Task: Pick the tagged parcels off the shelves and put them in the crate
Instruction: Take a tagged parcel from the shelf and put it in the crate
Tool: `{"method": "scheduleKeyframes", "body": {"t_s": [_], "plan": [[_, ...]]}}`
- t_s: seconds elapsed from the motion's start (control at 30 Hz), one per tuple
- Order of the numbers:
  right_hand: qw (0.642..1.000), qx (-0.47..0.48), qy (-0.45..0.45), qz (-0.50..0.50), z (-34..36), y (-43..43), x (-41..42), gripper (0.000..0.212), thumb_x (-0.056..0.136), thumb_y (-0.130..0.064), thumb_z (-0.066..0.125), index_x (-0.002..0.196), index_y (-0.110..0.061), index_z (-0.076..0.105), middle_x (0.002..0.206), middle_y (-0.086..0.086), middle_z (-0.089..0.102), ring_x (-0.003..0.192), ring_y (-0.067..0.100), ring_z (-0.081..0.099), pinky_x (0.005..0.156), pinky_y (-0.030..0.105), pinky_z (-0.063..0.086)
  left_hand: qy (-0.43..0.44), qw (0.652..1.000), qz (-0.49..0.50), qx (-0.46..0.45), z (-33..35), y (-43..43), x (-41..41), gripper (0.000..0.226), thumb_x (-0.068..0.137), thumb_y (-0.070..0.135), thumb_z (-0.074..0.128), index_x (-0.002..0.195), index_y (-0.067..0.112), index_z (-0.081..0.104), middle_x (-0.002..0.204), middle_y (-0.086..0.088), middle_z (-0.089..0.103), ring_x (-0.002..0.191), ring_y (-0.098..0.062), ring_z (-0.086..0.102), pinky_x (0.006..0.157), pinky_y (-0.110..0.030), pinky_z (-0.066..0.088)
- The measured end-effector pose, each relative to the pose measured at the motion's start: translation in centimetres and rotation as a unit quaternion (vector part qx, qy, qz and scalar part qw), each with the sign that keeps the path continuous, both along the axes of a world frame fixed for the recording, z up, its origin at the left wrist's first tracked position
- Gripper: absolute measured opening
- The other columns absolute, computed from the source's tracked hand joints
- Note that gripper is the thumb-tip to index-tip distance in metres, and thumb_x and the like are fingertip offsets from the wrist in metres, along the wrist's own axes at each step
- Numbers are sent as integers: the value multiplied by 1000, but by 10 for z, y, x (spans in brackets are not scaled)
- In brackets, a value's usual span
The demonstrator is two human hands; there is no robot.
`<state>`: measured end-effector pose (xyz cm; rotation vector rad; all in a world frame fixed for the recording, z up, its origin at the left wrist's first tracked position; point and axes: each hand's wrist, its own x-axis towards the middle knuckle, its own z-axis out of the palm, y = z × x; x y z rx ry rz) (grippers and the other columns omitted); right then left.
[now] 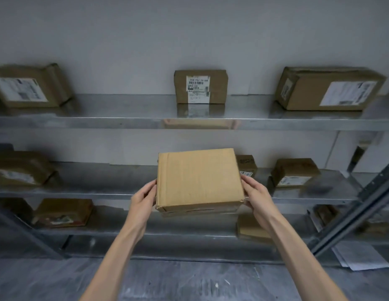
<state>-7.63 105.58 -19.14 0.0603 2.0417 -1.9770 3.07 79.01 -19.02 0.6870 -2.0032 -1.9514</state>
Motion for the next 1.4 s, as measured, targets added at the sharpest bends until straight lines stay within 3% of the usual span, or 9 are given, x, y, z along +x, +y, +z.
{"method": "scheduleKeyframes", "body": {"t_s": [0.1,0.3,0.4,0.6,0.83,0.93,1.13,1.23,1.4], "plan": [[1000,4,5,9,5,5,4,34,105,-22,43,137,-26,55,127,-1,63,118,18,58,86,33,51,5,1000,-6,-5,9,1,8,34,103,21,48,135,19,59,121,4,68,114,-12,61,96,-33,50],[999,-3,42,-17,15,12,12,31,106,-12,40,126,-26,58,117,-3,66,113,12,60,91,32,52,17,1000,-7,-24,20,7,16,22,102,20,52,118,21,65,112,3,72,106,-13,67,81,-28,54],[998,-12,57,-27,19,17,15,28,104,-9,43,120,-22,62,115,1,69,112,15,63,98,39,53,30,999,-1,-30,25,10,19,18,101,21,53,113,18,66,108,2,73,102,-12,68,82,-29,56],[995,-47,78,-39,25,30,21,12,100,-10,55,101,-10,66,103,8,74,105,23,69,94,41,55,59,998,9,-18,35,15,25,19,100,22,52,105,10,67,98,-1,73,94,-12,69,83,-31,59],[991,-30,129,-33,30,31,34,35,97,-9,60,119,-36,61,111,-15,68,102,2,64,73,22,58,66,998,-10,-19,38,21,30,34,100,30,51,132,22,62,117,2,72,110,-13,65,89,-33,55],[991,-8,131,-39,33,31,38,33,100,-10,54,121,-36,59,112,-16,66,104,1,61,71,17,56,69,997,-3,-26,42,29,31,36,100,32,51,134,25,60,119,7,70,113,-8,63,91,-28,52],[990,12,134,-38,32,36,42,37,102,-9,50,134,-25,59,118,-9,68,109,2,61,82,19,56,82,996,-1,-30,47,36,36,33,100,34,53,131,27,63,118,11,70,112,-1,61,88,-20,49],[991,9,132,-33,35,39,43,35,103,-10,49,133,-24,61,117,-7,69,112,7,62,87,25,56,89,995,0,-35,51,40,39,26,101,32,51,125,34,62,110,18,70,104,5,61,76,-11,45],[989,-30,139,-33,46,43,49,27,103,-17,50,119,-27,68,111,-6,73,106,12,67,85,31,56,87,995,0,-57,58,35,43,25,104,22,47,118,30,65,108,10,71,99,-5,66,69,-15,52]]}}
